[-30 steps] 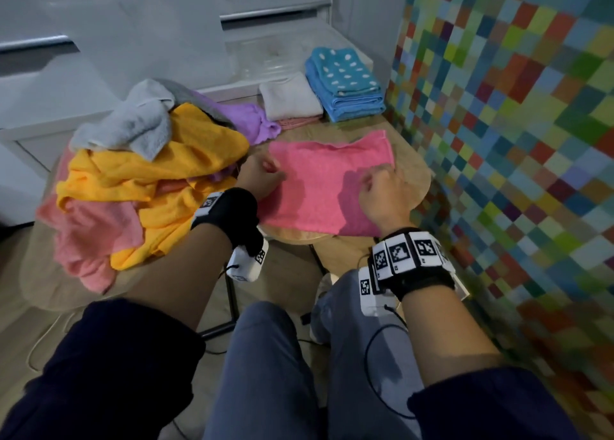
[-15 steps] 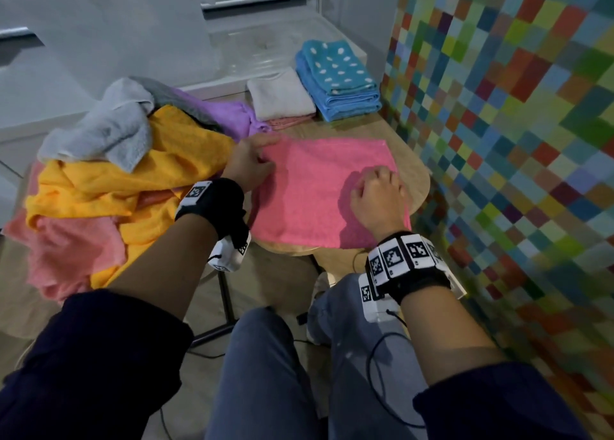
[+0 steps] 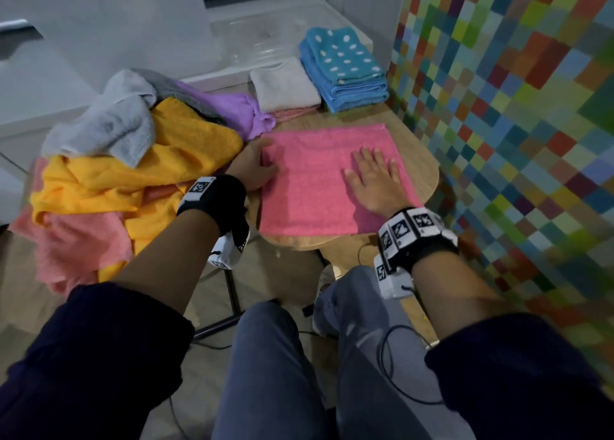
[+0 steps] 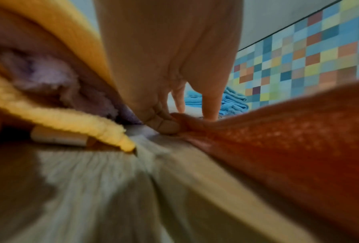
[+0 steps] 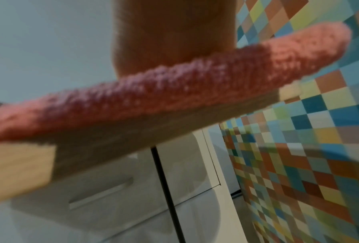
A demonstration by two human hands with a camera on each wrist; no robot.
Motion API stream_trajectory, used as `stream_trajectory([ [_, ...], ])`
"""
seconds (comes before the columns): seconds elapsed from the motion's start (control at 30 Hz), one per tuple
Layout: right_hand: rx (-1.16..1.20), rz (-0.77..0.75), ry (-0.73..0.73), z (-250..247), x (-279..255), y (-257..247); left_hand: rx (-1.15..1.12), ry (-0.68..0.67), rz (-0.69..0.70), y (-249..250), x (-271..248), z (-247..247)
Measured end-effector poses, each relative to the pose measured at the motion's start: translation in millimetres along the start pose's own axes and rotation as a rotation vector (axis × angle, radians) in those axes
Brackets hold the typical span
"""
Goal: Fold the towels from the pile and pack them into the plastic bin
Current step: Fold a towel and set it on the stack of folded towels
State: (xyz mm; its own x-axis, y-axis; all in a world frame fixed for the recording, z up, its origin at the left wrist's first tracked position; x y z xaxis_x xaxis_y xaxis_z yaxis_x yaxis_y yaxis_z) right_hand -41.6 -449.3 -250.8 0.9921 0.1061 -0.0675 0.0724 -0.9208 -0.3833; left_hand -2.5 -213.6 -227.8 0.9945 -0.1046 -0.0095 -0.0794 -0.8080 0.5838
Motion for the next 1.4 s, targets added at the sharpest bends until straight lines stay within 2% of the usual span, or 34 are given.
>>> stream_trajectory([
  [0.03,0.037,0.000,0.069,-5,-1,4,0.006,0.001,0.005,1,-2,-1],
  [0.07,0.041,0.031,0.197,-10,-4,8,0.028,-0.003,0.008,3,-4,-2],
  [0.13,0.013,0.208,0.477,-20,-13,17,0.060,-0.027,0.005,8,-12,-3],
  [0.17,0.037,0.322,0.528,-24,-19,20,0.067,-0.023,-0.014,9,-15,-3],
  [0.23,0.090,0.474,0.497,-26,-27,30,0.049,0.020,-0.083,9,-21,-3],
  [0.37,0.230,0.589,0.369,-24,-48,48,-0.070,0.113,-0.265,8,-40,6],
  [0.47,0.307,0.591,0.363,-22,-67,48,-0.156,0.135,-0.289,8,-57,11],
  [0.57,0.352,0.503,0.406,-21,-77,39,-0.218,0.142,-0.279,7,-69,11],
  [0.67,0.460,0.424,0.406,-19,-86,32,-0.203,0.085,-0.229,12,-82,9],
  [0.8,0.582,0.548,0.318,-16,-98,41,-0.203,0.003,-0.095,15,-97,10],
  [0.87,0.634,0.556,0.304,-16,-101,46,-0.180,-0.037,-0.038,14,-104,10],
  [0.93,0.700,0.547,0.330,-19,-103,48,-0.265,-0.012,0.030,15,-110,8],
  [1.03,0.760,0.551,0.334,-25,-107,50,-0.392,0.136,0.107,14,-118,4],
  [1.13,0.853,0.622,0.191,-23,-117,46,-0.420,0.066,0.082,6,-128,9],
  [1.2,0.906,0.634,0.122,-21,-120,43,-0.320,-0.005,0.080,1,-135,13],
  [1.33,0.965,0.628,0.088,-20,-120,39,0.115,-0.097,0.182,-3,-136,21],
  [1.4,0.991,0.621,0.123,-22,-118,40,0.164,-0.045,0.218,-7,-135,24],
])
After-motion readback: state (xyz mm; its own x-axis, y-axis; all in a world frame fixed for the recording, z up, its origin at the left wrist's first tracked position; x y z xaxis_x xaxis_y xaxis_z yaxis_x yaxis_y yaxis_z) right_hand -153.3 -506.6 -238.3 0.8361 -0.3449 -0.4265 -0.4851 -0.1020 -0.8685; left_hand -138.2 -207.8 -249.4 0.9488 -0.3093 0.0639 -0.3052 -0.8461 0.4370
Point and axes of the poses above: each hand's wrist, its own x-axis towards the middle knuckle, its own z-axis out of the palm, y = z × x, the point moved 1 cm from there along x, towards the middle knuckle
